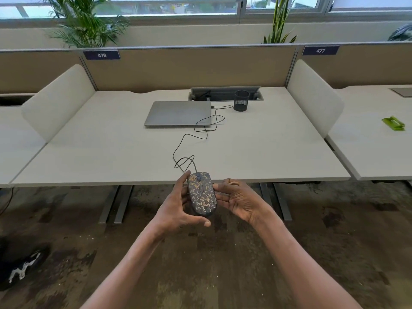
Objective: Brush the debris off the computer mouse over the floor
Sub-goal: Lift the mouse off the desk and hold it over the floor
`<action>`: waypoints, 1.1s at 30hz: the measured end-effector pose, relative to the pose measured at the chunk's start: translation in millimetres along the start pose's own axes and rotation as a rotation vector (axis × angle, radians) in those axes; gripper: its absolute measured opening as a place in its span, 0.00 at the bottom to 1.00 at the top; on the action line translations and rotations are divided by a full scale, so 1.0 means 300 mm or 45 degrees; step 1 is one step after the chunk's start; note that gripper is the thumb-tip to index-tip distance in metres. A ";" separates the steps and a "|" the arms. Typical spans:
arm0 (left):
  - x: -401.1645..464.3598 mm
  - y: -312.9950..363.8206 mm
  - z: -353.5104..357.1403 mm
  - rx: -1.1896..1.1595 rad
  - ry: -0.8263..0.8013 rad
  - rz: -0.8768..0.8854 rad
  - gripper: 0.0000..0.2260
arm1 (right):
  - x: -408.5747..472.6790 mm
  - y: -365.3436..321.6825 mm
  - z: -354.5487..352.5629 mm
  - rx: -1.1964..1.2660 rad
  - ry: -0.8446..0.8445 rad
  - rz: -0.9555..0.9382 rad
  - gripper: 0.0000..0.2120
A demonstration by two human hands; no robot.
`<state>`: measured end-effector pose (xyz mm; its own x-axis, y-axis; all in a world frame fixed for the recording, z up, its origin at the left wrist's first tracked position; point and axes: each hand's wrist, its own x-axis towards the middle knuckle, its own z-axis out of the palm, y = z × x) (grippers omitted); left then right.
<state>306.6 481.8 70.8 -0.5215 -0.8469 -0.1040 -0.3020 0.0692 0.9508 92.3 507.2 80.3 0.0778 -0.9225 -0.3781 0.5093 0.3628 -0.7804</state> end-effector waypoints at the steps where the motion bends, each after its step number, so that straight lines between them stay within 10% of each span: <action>1: 0.002 -0.002 0.000 -0.010 -0.008 -0.001 0.67 | 0.001 0.000 0.000 0.000 -0.002 0.003 0.11; 33: -0.026 -0.079 -0.012 -0.210 -0.037 -0.016 0.61 | -0.034 0.015 -0.051 -0.475 0.076 -0.085 0.08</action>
<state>320.6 484.8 50.0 -0.5422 -0.8313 -0.1222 -0.1749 -0.0305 0.9841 80.7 520.3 72.9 -0.0004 -0.9405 -0.3397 0.1640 0.3350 -0.9278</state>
